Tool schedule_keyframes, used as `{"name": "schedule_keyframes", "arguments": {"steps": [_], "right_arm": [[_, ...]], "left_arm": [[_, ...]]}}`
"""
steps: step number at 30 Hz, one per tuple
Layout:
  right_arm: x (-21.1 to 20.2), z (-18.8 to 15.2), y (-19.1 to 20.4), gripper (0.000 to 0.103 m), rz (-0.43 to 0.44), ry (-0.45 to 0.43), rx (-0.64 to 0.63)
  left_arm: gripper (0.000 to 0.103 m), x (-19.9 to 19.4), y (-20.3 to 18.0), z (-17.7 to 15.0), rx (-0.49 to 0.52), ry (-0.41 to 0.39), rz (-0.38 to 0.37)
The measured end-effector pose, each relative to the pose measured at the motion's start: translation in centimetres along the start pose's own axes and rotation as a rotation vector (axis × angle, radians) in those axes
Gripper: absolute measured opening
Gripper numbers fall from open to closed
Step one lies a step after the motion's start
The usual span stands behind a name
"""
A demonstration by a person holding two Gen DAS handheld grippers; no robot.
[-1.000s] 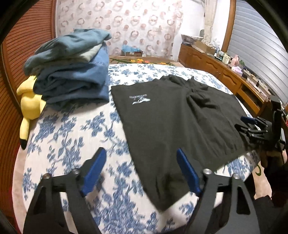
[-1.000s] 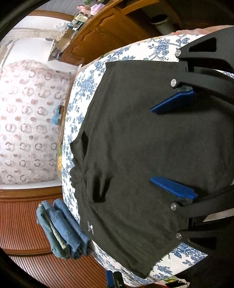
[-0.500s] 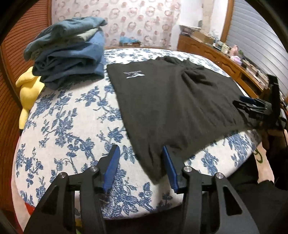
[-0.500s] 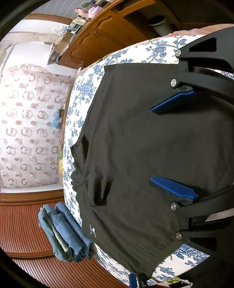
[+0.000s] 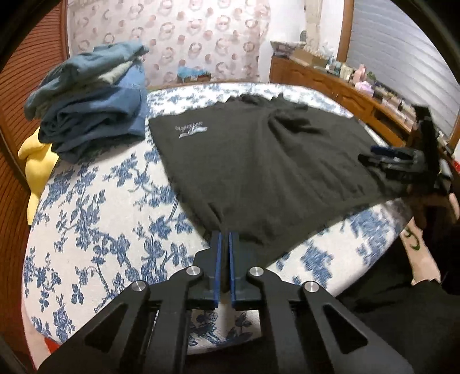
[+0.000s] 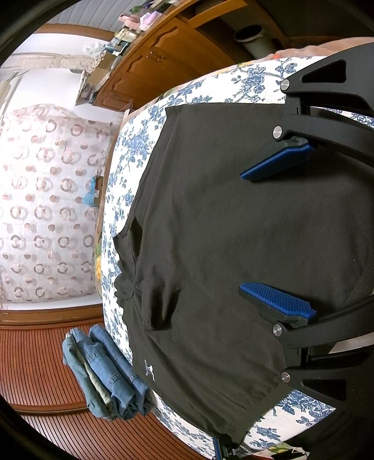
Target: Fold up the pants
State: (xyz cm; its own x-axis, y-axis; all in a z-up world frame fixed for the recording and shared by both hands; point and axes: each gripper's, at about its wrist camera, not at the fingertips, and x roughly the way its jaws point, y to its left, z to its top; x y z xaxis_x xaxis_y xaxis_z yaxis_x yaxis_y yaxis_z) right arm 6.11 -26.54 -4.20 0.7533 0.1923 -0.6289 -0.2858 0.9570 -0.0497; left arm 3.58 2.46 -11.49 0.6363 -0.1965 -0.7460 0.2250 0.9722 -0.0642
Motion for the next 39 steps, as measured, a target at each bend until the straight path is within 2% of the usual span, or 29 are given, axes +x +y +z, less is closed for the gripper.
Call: {"name": "schedule_keyframes", "arguments": {"steps": [11, 16, 26, 31, 39], "right_arm": [[0.4, 0.5, -0.4, 0.075, 0.039, 0.019, -0.003], [-1.3, 0.7, -1.1, 0.075, 0.046, -0.019, 0.027], [-3.7, 0.3, -1.9, 0.075, 0.032, -0.069, 0.026], [-4.4, -0.3, -2.8, 0.075, 0.029, -0.075, 0.043], [-4.8, -0.4, -3.5, 0.075, 0.027, -0.084, 0.059]], "left_arm": [[0.005, -1.2, -0.7, 3.1, 0.025, -0.066, -0.043], [0.005, -1.1, -1.7, 5.0, 0.051, -0.083, -0.065], [0.005, -0.1, -7.8, 10.8, 0.159, -0.142, -0.183], [0.005, 0.6, -10.3, 12.2, 0.197, -0.136, -0.235], [0.005, 1.4, -11.6, 13.2, 0.176, -0.103, -0.288]]}}
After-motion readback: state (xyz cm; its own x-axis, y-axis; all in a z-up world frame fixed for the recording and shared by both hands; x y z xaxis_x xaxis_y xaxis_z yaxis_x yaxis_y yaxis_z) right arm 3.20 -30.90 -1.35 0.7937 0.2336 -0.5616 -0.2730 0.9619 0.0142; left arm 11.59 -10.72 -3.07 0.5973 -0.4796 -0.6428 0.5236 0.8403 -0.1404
